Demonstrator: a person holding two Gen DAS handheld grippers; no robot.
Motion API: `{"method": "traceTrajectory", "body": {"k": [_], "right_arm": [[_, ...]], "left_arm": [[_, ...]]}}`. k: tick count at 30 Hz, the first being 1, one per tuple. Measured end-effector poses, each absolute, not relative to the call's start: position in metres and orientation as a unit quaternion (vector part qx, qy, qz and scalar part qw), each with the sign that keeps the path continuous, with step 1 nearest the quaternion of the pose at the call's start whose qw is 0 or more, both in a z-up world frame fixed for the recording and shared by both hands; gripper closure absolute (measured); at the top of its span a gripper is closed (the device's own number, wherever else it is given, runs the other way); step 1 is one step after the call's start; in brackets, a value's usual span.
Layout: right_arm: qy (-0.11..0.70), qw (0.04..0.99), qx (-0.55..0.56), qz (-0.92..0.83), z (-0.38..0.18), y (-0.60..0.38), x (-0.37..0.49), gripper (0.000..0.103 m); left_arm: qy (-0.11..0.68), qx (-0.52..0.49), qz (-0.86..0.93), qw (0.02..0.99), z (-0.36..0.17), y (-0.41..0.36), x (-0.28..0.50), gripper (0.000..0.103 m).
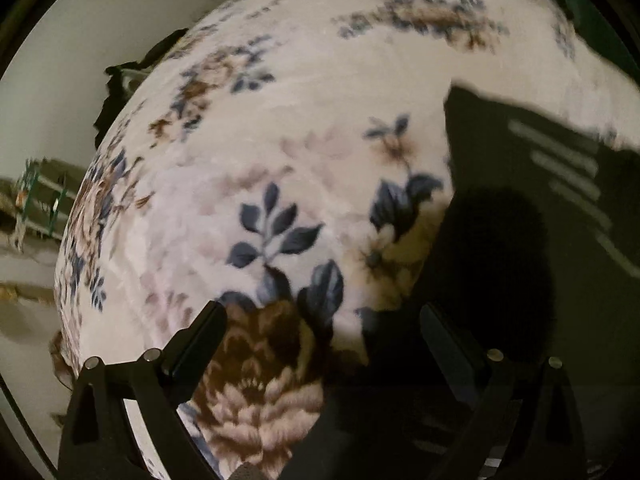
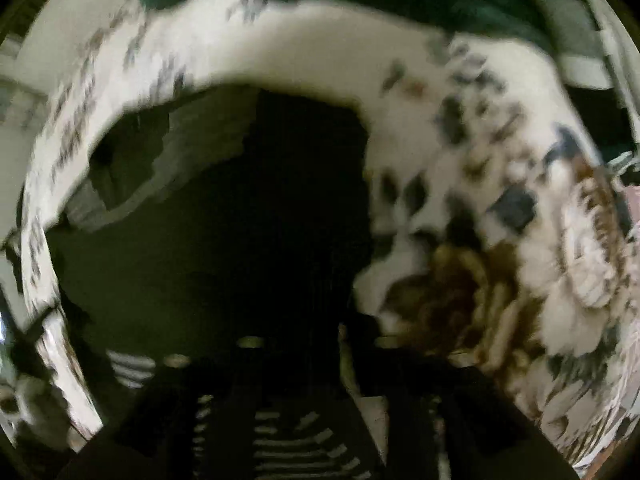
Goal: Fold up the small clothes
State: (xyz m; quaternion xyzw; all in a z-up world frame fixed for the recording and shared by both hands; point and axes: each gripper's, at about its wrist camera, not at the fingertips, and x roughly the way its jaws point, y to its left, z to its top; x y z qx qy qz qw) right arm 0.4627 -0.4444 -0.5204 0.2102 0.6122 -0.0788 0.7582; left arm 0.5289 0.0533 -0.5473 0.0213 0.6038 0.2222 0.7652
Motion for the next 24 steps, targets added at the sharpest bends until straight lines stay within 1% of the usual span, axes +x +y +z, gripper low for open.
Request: {"method": "traceTrajectory", "body": {"k": [1, 3, 5, 9, 10, 11, 12, 14, 15, 17, 18, 19, 20, 22, 23, 24], "right_arm": [[0.603, 0.763, 0.219, -0.075, -0.515, -0.447, 0.467, 0.051], [0.604, 0.768, 0.203, -0.056, -0.511, -0.441, 0.489, 0.051], [0.627, 0.764, 0.147, -0.029, -0.521, -0.421, 0.515, 0.051], [0.698, 0.715, 0.009, 0.024, -0.57, -0.375, 0.551, 0.051], [0.702, 0.711, -0.028, 0.026, -0.578, -0.368, 0.553, 0.058], [0.695, 0.716, -0.052, 0.029, -0.578, -0.361, 0.554, 0.073], [0.68, 0.728, -0.08, 0.023, -0.573, -0.356, 0.552, 0.1], [0.644, 0.76, -0.086, -0.004, -0.557, -0.36, 0.55, 0.101], [0.643, 0.763, -0.067, -0.017, -0.555, -0.368, 0.551, 0.101], [0.67, 0.742, -0.022, -0.025, -0.566, -0.38, 0.554, 0.101], [0.682, 0.73, -0.008, -0.027, -0.571, -0.383, 0.556, 0.097], [0.692, 0.721, 0.002, -0.037, -0.573, -0.385, 0.556, 0.083], [0.697, 0.716, 0.011, -0.049, -0.571, -0.386, 0.554, 0.072], [0.692, 0.717, 0.038, -0.071, -0.558, -0.388, 0.546, 0.011], [0.687, 0.721, 0.036, -0.079, -0.551, -0.386, 0.54, 0.004], [0.684, 0.723, 0.024, -0.09, -0.545, -0.382, 0.535, 0.004]], "left_arm": [[0.612, 0.025, 0.219, 0.759, -0.554, 0.055, 0.531, 0.004], [0.623, 0.026, 0.215, 0.752, -0.564, 0.06, 0.532, 0.004], [0.623, 0.029, 0.21, 0.753, -0.564, 0.06, 0.532, 0.004], [0.619, 0.056, 0.199, 0.758, -0.567, 0.056, 0.527, 0.004], [0.62, 0.054, 0.198, 0.758, -0.567, 0.057, 0.528, 0.004], [0.62, 0.049, 0.197, 0.758, -0.568, 0.059, 0.528, 0.002], [0.621, 0.042, 0.197, 0.757, -0.568, 0.061, 0.528, 0.002], [0.62, 0.024, 0.195, 0.76, -0.567, 0.068, 0.529, 0.002], [0.617, 0.019, 0.195, 0.763, -0.567, 0.069, 0.53, 0.002], [0.611, 0.012, 0.195, 0.767, -0.566, 0.072, 0.53, 0.002], [0.609, 0.011, 0.195, 0.768, -0.564, 0.072, 0.53, 0.002], [0.604, 0.016, 0.198, 0.771, -0.561, 0.071, 0.53, 0.002], [0.598, 0.025, 0.202, 0.775, -0.557, 0.07, 0.531, 0.002], [0.584, 0.028, 0.202, 0.785, -0.544, 0.064, 0.528, 0.002], [0.579, 0.028, 0.199, 0.79, -0.538, 0.061, 0.526, 0.002], [0.575, 0.031, 0.197, 0.794, -0.53, 0.056, 0.524, 0.002]]}}
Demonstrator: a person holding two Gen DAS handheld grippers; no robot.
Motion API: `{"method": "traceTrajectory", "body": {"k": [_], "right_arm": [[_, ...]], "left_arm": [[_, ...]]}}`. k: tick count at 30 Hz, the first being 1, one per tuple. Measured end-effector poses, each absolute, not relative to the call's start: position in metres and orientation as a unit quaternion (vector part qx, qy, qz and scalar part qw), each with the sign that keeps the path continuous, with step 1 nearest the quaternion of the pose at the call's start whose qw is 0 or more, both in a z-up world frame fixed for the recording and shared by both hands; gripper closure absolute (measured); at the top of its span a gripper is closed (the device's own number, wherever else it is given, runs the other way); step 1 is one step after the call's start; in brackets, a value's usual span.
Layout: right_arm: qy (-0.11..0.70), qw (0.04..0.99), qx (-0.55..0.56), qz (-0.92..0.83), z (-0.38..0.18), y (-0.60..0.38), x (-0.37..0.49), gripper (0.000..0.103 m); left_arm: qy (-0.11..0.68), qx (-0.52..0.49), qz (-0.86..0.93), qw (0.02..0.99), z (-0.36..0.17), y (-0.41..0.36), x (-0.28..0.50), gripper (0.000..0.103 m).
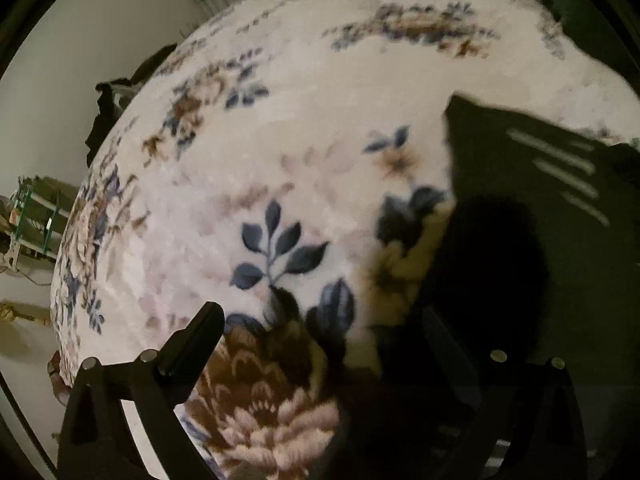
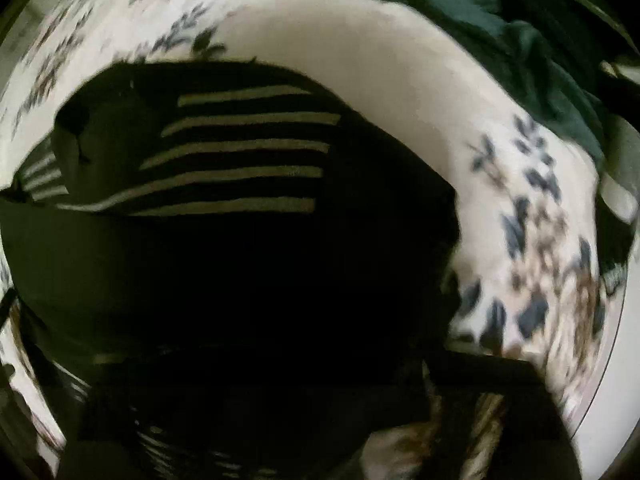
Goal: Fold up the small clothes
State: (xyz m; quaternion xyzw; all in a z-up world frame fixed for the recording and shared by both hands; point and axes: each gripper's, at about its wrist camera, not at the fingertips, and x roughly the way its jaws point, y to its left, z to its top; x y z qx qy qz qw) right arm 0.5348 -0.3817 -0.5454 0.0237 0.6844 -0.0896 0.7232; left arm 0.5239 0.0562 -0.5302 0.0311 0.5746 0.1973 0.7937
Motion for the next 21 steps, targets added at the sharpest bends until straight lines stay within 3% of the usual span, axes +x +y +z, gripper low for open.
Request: {"method": "traceTrajectory", "body": {"k": [11, 21], "right_arm": [[0.645, 0.754, 0.015, -0.124, -0.439, -0.329, 0.467, 0.003], [0.603, 0.797, 0.039, -0.002, -0.338, -0.361, 0.418, 0.003]], "left_arm": [[0.578, 0.006, 0.113, 0.808, -0.436, -0.02, 0.473, 0.002], [0.553, 0.013, 0.148, 0.82, -0.33, -0.122, 0.37, 0.002]]}}
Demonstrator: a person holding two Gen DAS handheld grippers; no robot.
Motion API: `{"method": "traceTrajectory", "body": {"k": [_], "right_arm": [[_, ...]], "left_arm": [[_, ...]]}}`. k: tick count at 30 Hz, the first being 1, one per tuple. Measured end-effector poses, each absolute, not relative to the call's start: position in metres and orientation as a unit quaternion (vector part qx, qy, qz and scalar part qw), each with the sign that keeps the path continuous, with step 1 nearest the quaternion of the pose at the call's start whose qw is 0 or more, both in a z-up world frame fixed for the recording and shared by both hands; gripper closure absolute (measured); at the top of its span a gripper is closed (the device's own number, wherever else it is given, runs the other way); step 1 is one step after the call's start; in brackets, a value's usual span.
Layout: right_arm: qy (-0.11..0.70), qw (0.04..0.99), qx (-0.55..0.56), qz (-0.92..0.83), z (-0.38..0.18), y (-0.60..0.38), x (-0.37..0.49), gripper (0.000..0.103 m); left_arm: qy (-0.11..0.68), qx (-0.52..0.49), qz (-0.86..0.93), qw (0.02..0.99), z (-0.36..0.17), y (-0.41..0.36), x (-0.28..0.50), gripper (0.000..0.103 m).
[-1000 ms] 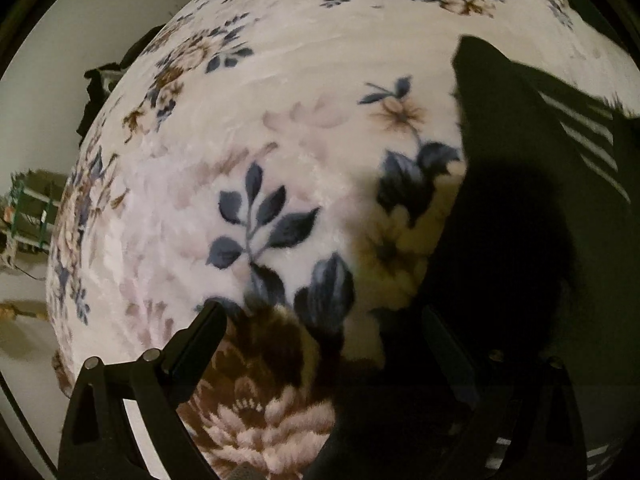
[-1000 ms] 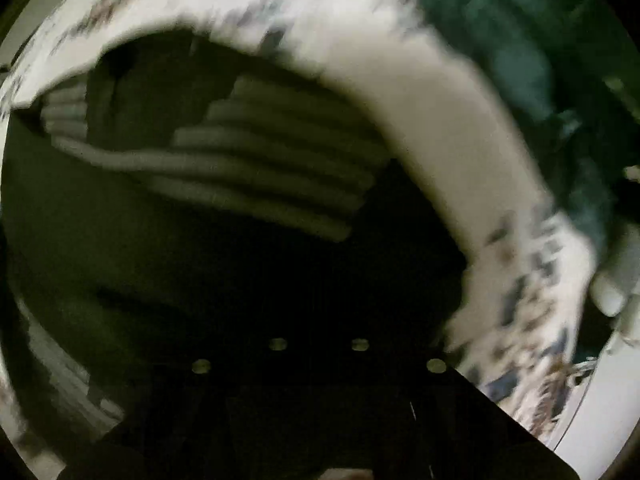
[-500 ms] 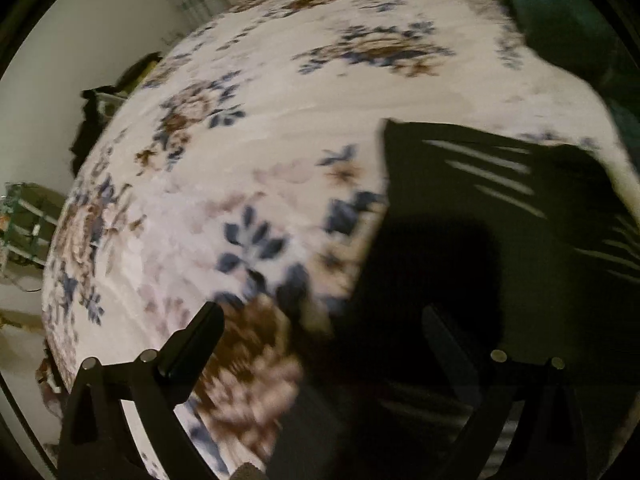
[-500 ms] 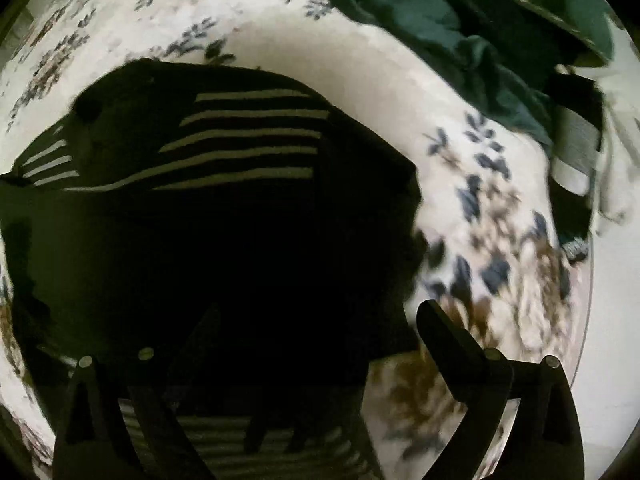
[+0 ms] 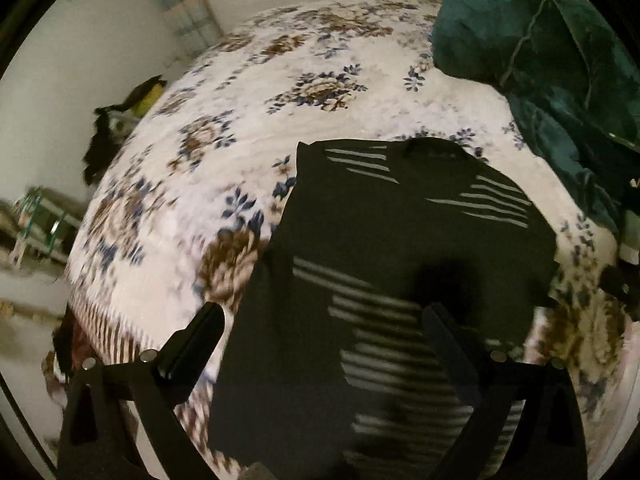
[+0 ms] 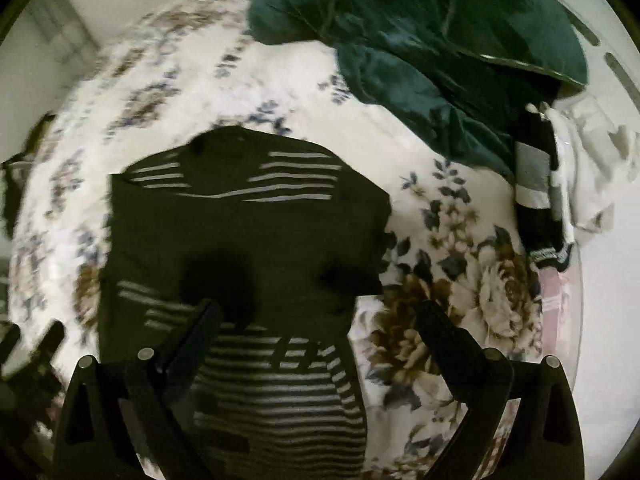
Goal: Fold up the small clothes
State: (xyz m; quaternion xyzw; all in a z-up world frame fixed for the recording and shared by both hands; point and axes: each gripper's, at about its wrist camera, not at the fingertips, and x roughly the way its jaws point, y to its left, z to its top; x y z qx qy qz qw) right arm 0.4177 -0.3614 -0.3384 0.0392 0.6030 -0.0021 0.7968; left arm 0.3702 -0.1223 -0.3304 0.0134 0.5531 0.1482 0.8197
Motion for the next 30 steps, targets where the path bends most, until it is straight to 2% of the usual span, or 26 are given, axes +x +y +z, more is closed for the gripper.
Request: {"method": "traceTrajectory", "body": {"k": [5, 10, 16, 21, 23, 30], "right_arm": [[0.603, 0.793, 0.044, 0.076, -0.316, -0.39, 0.408, 0.003], [0.629, 0.755, 0.109, 0.15, -0.331, -0.438, 0.41, 0.003], [0.682, 0.677, 0.211, 0.18, -0.423, -0.525, 0.446, 0.005], [0.703, 0.652, 0.222, 0.174, -0.508, -0.558, 0.495, 0.024], [0.708, 0.639, 0.242, 0.177, -0.536, -0.562, 0.516, 0.024], [0.712, 0.616, 0.29, 0.172, -0.606, -0.549, 0.582, 0.024]], "left_arm": [[0.543, -0.011, 0.188, 0.819, -0.302, -0.171, 0.33, 0.002], [0.549, -0.036, 0.194, 0.812, -0.313, -0.211, 0.316, 0.002], [0.612, -0.045, 0.147, 0.776, -0.41, -0.262, 0.279, 0.002], [0.686, -0.038, 0.091, 0.721, -0.515, -0.312, 0.238, 0.002], [0.706, -0.03, 0.072, 0.704, -0.548, -0.33, 0.226, 0.002], [0.725, 0.028, 0.052, 0.686, -0.595, -0.371, 0.214, 0.002]]}}
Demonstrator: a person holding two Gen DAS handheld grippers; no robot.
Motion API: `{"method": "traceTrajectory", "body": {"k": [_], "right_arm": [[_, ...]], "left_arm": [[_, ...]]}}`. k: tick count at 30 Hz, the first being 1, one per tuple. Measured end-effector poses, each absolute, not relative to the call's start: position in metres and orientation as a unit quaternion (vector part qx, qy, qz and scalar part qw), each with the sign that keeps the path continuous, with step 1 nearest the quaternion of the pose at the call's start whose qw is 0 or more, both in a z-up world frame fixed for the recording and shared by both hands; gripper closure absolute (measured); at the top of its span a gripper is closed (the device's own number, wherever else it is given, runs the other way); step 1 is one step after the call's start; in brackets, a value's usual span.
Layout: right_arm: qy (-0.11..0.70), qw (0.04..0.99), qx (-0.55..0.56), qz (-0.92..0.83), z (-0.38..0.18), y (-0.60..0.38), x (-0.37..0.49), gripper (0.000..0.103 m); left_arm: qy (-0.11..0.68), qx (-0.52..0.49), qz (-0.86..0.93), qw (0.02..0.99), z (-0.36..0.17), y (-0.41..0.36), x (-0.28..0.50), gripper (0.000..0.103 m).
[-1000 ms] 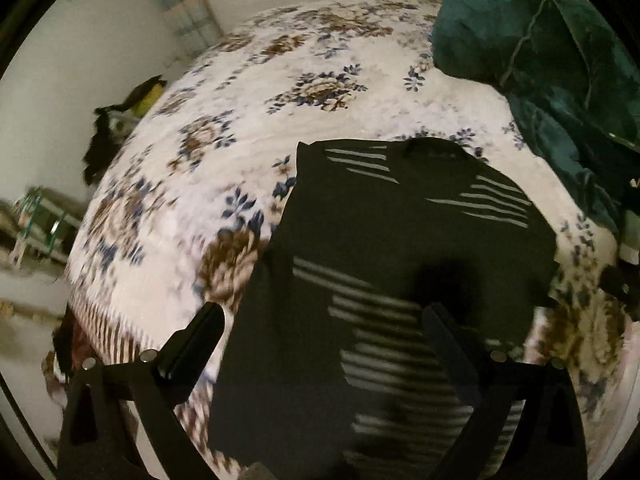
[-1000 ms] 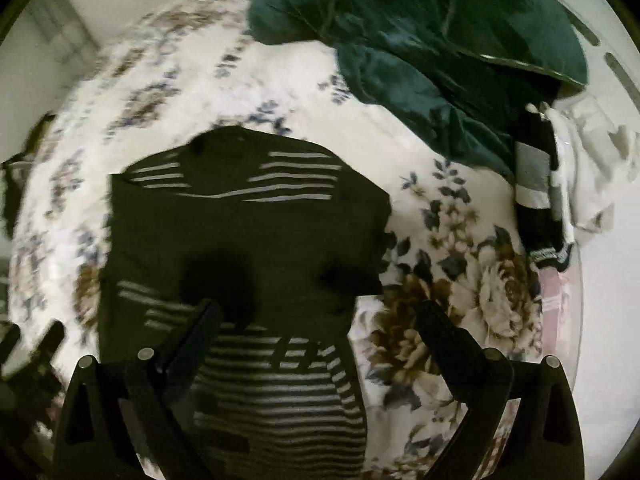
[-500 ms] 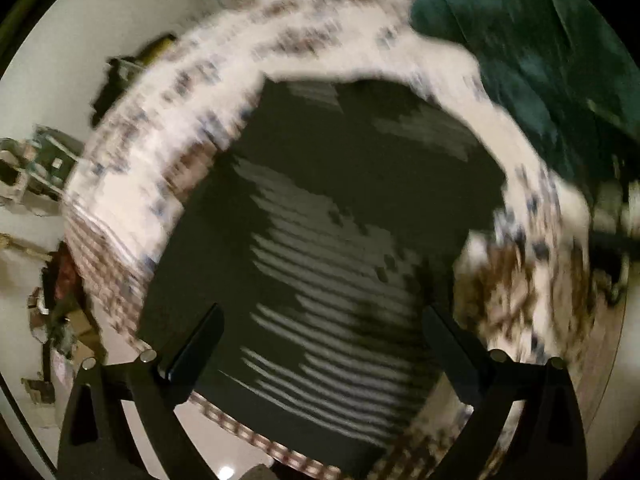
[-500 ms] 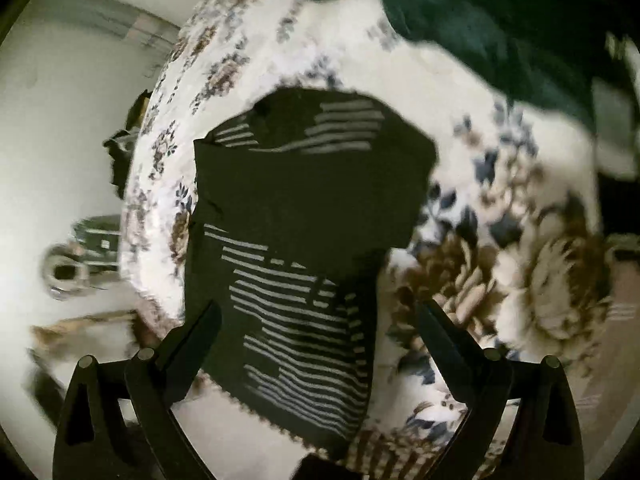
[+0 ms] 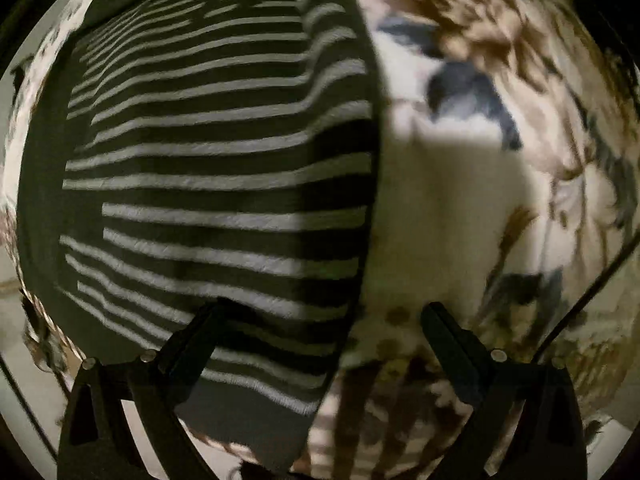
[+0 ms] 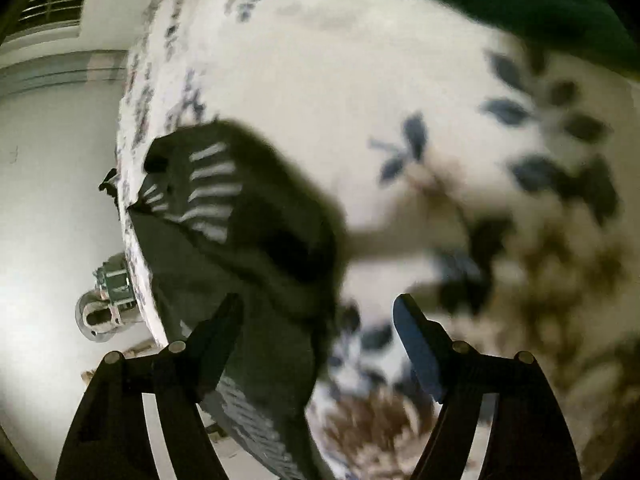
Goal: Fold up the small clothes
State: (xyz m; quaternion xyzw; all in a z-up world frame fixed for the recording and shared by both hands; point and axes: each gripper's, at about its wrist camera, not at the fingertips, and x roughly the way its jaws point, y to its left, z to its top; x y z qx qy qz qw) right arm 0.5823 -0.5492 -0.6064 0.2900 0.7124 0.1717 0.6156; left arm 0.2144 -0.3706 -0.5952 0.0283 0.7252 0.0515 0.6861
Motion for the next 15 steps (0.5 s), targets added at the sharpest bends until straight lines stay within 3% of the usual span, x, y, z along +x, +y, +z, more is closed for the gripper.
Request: {"method": "traceTrajectory", "body": {"k": [3, 4, 5, 6, 7, 15], "right_arm": [[0.717, 0.61, 0.291, 0.171, -0.62, -0.534, 0.594, 0.025], [0.712, 0.613, 0.293, 0.178, -0.619, -0.531, 0.596, 0.03], [0.708, 0.616, 0.291, 0.185, -0.617, -0.526, 0.597, 0.042], [0.708, 0.617, 0.29, 0.185, -0.615, -0.522, 0.598, 0.077], [0.706, 0.62, 0.289, 0.184, -0.61, -0.52, 0.598, 0.092], [0.683, 0.654, 0.242, 0.217, -0.517, -0.481, 0.605, 0.095]], "left_arm": [[0.716, 0.05, 0.048, 0.695, -0.599, -0.378, 0.219, 0.011], [0.708, 0.046, 0.038, 0.704, -0.595, -0.379, 0.219, 0.036], [0.703, 0.043, 0.032, 0.71, -0.591, -0.38, 0.219, 0.069], [0.694, 0.047, 0.029, 0.718, -0.585, -0.38, 0.219, 0.086], [0.684, 0.049, 0.026, 0.728, -0.575, -0.378, 0.218, 0.099], [0.634, -0.079, 0.024, 0.769, -0.48, -0.3, 0.197, 0.1]]}}
